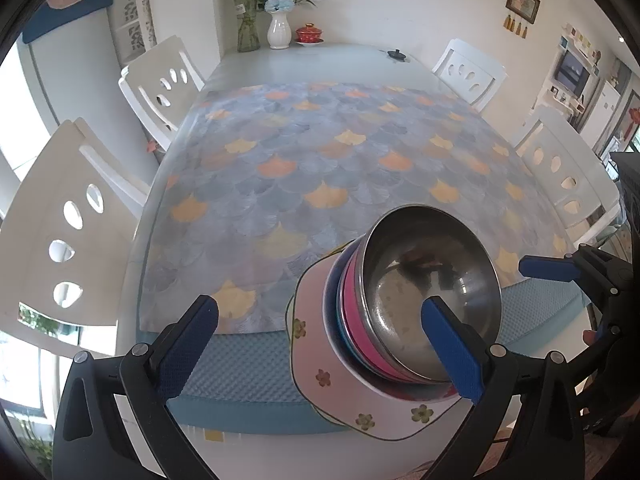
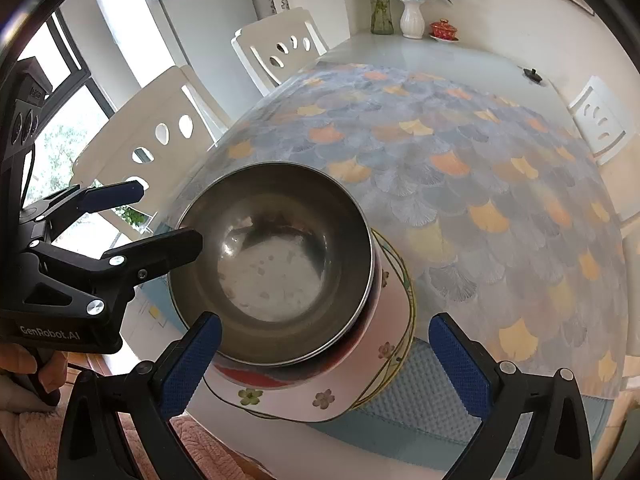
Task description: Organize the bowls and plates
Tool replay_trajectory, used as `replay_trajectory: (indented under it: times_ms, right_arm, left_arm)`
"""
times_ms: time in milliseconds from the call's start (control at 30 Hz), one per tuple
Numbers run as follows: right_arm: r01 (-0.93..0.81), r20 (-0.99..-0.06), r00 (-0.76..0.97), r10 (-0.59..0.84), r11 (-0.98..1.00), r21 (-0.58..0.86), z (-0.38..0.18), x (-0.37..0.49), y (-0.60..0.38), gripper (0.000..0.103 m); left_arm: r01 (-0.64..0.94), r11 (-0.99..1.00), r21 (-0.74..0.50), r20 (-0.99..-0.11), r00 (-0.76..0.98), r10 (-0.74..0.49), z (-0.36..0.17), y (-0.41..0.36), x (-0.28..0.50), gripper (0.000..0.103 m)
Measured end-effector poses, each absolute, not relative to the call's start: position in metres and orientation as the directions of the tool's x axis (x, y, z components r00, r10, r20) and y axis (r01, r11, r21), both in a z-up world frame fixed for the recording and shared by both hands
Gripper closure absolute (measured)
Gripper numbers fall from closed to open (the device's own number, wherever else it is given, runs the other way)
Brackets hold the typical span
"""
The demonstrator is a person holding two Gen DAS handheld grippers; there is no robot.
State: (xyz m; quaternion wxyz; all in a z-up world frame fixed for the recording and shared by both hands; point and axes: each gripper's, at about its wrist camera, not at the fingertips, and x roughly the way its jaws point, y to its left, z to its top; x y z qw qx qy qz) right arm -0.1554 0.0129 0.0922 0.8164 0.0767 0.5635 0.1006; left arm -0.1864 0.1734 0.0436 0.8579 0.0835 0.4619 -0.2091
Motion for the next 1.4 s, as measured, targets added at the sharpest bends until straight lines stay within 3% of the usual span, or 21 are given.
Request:
replay_trajectory:
  times_ms: [1400]
  right_arm:
    - [-0.059,-0.903,0.341,0.261,0.965,0.257,0.087,-0.144,-0.004,0.0]
  left_arm:
    - [0.42,0.906,-0.05,-0.828,0.49,-0.273,0.042,0.167,-0.172,0.001]
